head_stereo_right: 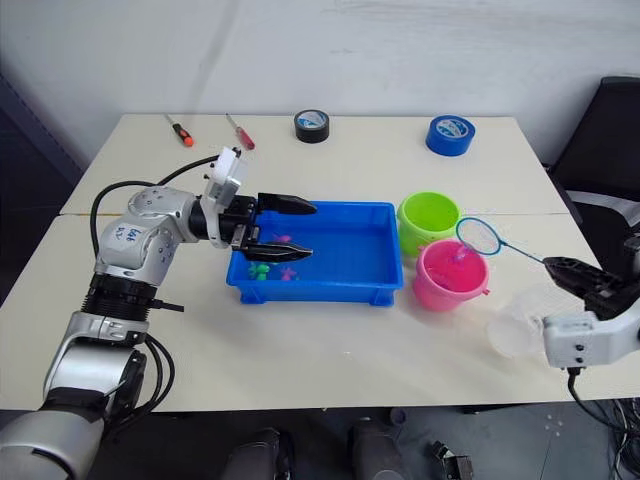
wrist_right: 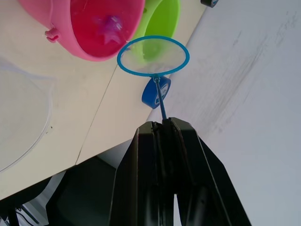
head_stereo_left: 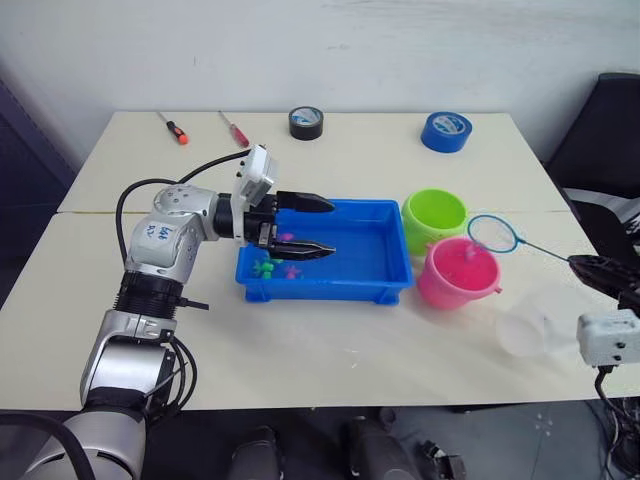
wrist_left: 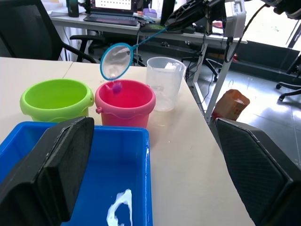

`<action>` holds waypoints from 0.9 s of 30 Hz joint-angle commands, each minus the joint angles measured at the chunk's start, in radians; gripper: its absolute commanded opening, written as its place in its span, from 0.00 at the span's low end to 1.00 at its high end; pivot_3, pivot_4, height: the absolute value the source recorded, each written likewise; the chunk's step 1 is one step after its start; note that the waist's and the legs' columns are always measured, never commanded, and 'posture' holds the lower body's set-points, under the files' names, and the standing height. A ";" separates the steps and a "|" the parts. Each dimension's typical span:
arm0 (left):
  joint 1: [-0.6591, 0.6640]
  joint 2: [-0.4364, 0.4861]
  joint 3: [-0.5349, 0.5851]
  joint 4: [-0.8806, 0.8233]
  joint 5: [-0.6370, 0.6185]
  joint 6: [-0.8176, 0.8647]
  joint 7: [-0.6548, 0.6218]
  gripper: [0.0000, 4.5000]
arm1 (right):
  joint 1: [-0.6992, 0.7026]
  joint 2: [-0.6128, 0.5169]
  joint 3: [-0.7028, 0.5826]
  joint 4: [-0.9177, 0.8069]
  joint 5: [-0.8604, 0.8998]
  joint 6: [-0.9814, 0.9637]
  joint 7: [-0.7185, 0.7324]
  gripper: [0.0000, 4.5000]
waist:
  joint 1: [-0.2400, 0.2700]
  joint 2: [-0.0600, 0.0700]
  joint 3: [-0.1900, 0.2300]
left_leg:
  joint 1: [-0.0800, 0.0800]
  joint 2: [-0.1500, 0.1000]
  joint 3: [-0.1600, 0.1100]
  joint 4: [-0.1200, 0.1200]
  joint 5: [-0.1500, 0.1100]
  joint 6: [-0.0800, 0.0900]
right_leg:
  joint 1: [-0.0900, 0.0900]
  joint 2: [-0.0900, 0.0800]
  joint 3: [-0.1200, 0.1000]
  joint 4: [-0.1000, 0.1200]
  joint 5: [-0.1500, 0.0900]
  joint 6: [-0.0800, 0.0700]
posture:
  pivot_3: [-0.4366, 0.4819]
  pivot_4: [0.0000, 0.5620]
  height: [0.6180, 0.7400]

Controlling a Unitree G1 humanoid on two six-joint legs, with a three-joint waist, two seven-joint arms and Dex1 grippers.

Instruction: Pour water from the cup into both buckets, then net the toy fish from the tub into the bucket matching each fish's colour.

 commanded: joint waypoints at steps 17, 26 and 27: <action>0.058 0.106 0.057 0.103 0.072 -0.075 0.027 1.00 | -0.341 0.037 0.271 -0.226 0.704 0.878 0.095 0.00 | -0.014 0.000 0.000 | 0.004 0.002 0.004 0.001 0.000 0.000 | 0.001 0.000 0.003 0.004 0.000 0.001 | 0.48 0.27 1.00; 0.232 0.242 0.158 -0.018 0.061 -0.022 0.104 1.00 | -0.781 0.210 0.705 -0.204 0.989 1.529 0.024 0.00 | -0.025 -0.001 0.000 | 0.000 0.002 0.002 0.001 0.000 0.000 | -0.004 -0.003 0.001 0.006 0.000 -0.001 | 0.48 0.27 1.00; 0.258 0.257 0.174 -0.048 0.054 -0.007 0.112 1.00 | -0.814 0.229 0.732 -0.183 1.000 1.566 0.026 0.00 | -0.026 -0.001 0.001 | -0.001 0.002 0.001 0.001 0.000 0.000 | -0.004 -0.004 0.000 0.006 0.000 -0.001 | 0.48 0.27 1.00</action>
